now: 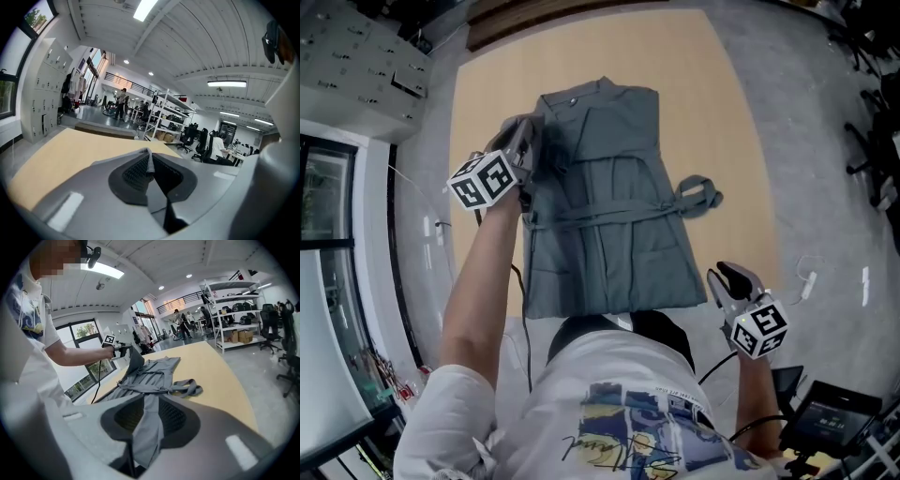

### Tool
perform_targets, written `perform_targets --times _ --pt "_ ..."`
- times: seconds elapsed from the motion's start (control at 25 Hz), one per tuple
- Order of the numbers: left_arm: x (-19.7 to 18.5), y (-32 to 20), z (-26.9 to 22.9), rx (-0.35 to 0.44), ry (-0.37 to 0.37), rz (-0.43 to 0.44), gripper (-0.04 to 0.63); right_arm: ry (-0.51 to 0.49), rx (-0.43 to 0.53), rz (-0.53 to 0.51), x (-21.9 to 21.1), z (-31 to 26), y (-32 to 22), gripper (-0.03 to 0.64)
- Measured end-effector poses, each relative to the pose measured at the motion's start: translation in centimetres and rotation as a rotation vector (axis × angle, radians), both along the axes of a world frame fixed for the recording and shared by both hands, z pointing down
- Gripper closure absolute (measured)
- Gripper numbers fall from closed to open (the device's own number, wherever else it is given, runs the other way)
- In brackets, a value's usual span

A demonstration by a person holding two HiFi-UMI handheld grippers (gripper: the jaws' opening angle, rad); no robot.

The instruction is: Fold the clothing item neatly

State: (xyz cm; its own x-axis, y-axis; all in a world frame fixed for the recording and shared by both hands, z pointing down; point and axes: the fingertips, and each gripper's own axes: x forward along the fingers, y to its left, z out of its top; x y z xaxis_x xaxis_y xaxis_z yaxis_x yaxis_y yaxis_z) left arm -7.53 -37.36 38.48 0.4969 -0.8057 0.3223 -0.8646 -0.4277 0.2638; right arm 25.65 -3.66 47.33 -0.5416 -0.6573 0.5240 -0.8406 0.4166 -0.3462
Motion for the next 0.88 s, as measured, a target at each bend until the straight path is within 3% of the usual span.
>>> perform_targets --times 0.24,0.44,0.88 --pt "7.6 -0.9 2.2 -0.015 -0.065 0.046 0.573 -0.015 -0.017 0.017 2.5 1.2 0.3 0.529" --pt "12.8 -0.9 6.1 -0.049 -0.172 0.092 0.573 -0.021 -0.029 0.04 3.9 2.1 0.8 0.529" --pt "18.5 0.5 15.2 -0.185 -0.406 0.192 0.556 -0.019 -0.068 0.099 6.4 3.8 2.7 0.529"
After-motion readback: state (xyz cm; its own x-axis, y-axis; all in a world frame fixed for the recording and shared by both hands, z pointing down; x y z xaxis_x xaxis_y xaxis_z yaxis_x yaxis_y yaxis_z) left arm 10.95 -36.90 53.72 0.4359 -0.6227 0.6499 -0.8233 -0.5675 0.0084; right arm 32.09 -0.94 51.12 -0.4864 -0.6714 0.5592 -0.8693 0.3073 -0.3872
